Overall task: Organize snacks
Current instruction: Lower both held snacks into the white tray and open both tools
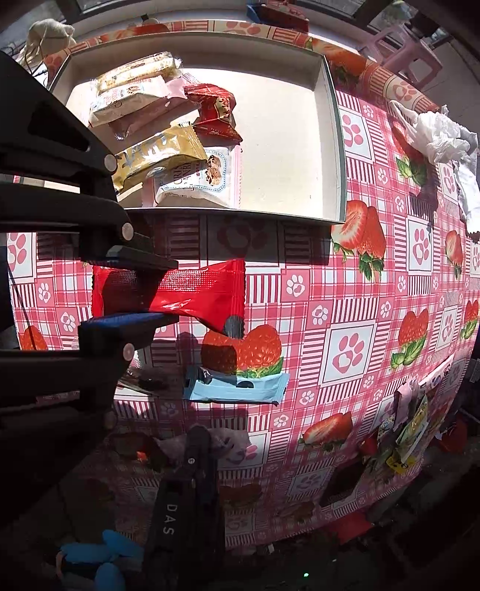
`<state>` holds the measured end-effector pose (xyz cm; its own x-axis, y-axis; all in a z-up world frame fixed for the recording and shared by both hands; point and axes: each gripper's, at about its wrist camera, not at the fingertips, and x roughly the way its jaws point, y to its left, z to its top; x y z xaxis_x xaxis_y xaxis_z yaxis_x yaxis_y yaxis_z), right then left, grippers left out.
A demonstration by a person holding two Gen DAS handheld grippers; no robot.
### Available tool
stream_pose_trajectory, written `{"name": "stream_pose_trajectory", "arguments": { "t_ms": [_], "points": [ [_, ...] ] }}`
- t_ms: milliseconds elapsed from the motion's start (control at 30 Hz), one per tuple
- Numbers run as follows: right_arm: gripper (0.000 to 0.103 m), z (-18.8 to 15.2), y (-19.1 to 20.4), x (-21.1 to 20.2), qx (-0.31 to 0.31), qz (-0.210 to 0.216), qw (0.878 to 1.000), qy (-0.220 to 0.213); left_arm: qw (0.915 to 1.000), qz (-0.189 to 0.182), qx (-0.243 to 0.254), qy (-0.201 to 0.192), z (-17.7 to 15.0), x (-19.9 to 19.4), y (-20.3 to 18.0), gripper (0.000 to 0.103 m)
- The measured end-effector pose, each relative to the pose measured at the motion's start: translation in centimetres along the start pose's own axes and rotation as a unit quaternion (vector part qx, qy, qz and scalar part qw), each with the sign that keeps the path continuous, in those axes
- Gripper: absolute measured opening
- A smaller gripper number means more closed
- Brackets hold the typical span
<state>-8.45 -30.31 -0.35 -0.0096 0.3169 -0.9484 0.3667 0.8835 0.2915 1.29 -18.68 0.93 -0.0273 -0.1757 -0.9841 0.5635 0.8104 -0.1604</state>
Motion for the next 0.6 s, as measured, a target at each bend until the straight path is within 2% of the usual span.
{"name": "stream_pose_trajectory", "arguments": {
  "t_ms": [100,267,400,600],
  "points": [
    [0.029,1.2,2.5,-0.1,-0.021,0.004,1.000,-0.005,0.9997,0.008,-0.018,-0.014,0.0,-0.1,1.2,0.022],
    [0.029,3.1,7.9,-0.4,-0.060,0.023,0.998,-0.010,0.9976,0.026,-0.053,-0.036,-0.7,-1.1,5.5,0.022],
    [0.029,4.8,12.9,-0.4,-0.096,0.032,0.995,-0.011,0.9944,0.041,-0.090,-0.039,-1.6,-1.5,9.5,0.022],
    [0.029,5.4,19.3,1.3,-0.140,0.037,0.989,-0.007,0.9897,0.053,-0.129,-0.033,-2.8,-1.4,14.0,0.022]
  ]
}}
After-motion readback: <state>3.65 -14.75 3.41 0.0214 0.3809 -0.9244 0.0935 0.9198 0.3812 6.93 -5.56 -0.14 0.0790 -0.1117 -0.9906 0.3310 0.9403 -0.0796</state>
